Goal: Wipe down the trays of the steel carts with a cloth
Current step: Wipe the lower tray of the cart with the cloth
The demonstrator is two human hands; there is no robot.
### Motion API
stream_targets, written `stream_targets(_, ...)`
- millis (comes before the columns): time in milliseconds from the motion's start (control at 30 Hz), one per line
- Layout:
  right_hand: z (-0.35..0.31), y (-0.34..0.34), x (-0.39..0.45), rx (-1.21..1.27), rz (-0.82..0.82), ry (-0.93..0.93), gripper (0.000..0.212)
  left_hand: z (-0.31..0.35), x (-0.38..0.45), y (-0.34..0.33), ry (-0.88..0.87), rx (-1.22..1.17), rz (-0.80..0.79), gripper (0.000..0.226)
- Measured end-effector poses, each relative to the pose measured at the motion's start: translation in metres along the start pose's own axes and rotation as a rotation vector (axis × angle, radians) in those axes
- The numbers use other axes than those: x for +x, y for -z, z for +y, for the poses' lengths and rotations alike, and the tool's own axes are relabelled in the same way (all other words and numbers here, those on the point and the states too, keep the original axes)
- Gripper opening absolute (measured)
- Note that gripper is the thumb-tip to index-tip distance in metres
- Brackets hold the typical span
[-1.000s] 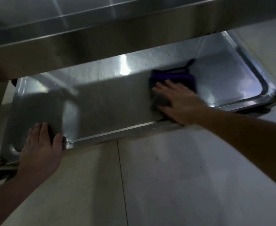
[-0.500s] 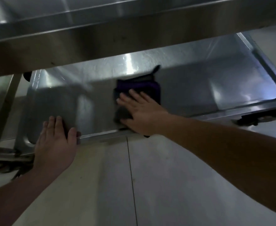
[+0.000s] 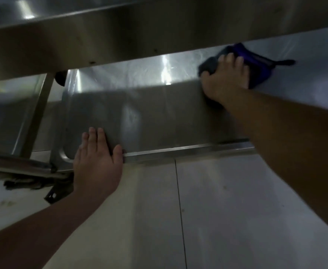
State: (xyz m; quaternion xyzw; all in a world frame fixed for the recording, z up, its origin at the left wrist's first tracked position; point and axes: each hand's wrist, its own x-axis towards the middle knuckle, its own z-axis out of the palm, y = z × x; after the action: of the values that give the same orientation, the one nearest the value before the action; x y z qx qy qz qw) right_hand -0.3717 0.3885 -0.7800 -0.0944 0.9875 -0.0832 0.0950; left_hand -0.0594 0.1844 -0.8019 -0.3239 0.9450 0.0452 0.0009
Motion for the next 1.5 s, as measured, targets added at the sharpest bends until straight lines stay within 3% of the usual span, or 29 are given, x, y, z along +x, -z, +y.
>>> stream_targets(200,-0.139,-0.044,-0.077,-0.069,-0.153,0.625,0.081,-0.003,0.0,-0.001,0.022,-0.044,-0.025,0.072)
stream_targets(300,-0.125,-0.06,-0.117,-0.087,-0.148,0.756,0.079,-0.006,0.004,-0.001,0.035,-0.123,-0.05,0.07)
stream_targets(400,-0.057,-0.054,-0.127,-0.065,-0.163,0.875,0.08,-0.011,0.006,-0.001,0.038,-0.191,-0.071,0.07)
stream_targets(467,-0.006,-0.037,-0.115,-0.091,-0.151,0.808,0.078,-0.012,0.006,-0.002,0.031,-0.21,-0.075,0.071)
stream_targets(567,0.037,-0.018,-0.088,-0.097,-0.103,0.537,0.08,-0.009,0.006,-0.002,0.033,-0.189,-0.084,0.074)
stream_targets(633,0.025,-0.02,-0.074,-0.075,-0.05,0.332,0.081,-0.01,0.006,-0.002,0.031,-0.18,-0.097,0.077)
stream_targets(733,-0.046,-0.032,-0.062,-0.028,-0.025,0.101,0.082,-0.012,0.009,0.0,0.037,-0.232,-0.121,0.077)
stream_targets(800,-0.106,-0.039,-0.065,-0.006,-0.045,0.139,0.08,-0.015,0.011,0.004,0.049,-0.321,-0.15,0.076)
stream_targets(900,-0.172,-0.05,-0.099,-0.033,-0.107,0.469,0.078,-0.022,0.017,0.014,0.118,-0.64,-0.172,0.063)
stream_targets(967,-0.178,-0.062,-0.133,-0.09,-0.165,0.752,0.079,-0.031,0.021,0.027,0.249,-0.932,-0.156,0.052)
stream_targets(1067,-0.133,-0.06,-0.15,-0.101,-0.244,0.956,0.076,-0.054,0.021,0.039,0.276,-0.913,-0.098,0.05)
stream_targets(1167,-0.063,-0.042,-0.132,-0.143,-0.213,0.882,0.073,-0.067,0.019,0.04,0.265,-0.876,-0.069,0.05)
stream_targets(1300,0.007,-0.022,-0.109,-0.09,-0.094,0.425,0.068,-0.067,0.025,0.036,0.283,-0.931,-0.043,0.053)
stream_targets(1400,-0.007,-0.027,-0.109,-0.072,-0.082,0.225,0.074,-0.065,0.032,0.029,0.235,-0.739,-0.088,0.059)
stream_targets(1500,-0.058,-0.043,-0.121,-0.047,-0.08,0.221,0.082,-0.059,0.033,0.019,0.179,-0.497,-0.138,0.065)
